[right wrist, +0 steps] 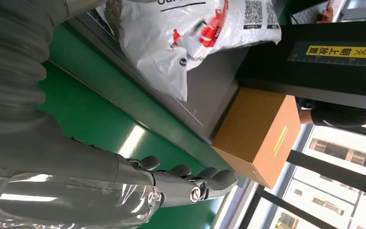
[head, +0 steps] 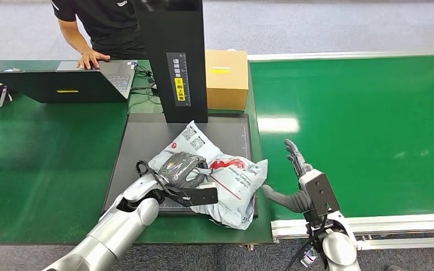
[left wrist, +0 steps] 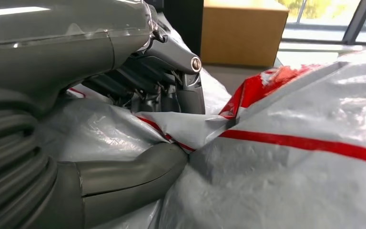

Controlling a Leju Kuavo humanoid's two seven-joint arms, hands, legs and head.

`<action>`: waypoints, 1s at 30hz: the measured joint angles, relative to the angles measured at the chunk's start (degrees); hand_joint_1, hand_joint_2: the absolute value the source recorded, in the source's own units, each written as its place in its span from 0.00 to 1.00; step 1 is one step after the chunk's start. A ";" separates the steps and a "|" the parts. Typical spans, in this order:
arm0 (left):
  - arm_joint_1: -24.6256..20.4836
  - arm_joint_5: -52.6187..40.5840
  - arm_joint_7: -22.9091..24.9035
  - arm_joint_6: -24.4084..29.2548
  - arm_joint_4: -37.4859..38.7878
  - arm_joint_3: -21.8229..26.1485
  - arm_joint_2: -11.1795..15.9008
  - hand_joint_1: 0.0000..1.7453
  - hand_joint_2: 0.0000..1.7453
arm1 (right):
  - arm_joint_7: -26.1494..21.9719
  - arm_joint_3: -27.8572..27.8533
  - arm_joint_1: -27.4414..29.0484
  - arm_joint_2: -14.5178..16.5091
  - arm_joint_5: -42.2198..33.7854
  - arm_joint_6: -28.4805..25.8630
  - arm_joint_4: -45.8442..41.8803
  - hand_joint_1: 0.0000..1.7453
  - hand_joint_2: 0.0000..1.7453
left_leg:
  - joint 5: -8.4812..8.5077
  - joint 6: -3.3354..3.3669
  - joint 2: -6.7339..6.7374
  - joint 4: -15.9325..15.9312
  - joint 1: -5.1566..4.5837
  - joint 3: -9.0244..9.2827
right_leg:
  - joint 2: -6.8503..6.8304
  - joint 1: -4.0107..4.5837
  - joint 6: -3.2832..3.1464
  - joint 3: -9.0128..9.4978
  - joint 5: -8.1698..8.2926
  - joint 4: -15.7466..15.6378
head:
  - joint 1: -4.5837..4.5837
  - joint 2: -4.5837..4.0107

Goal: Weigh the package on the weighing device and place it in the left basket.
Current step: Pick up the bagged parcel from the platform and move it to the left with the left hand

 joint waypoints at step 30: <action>5.56 -11.15 2.96 22.20 -10.49 6.59 2.11 1.00 1.00 | -0.56 -0.04 1.16 0.14 -0.27 0.39 -0.70 0.00 1.00 | 0.00 0.00 0.01 -0.01 0.01 -0.02 | 0.01 0.01 -0.01 -0.04 -0.01 0.01 | 0.00 0.00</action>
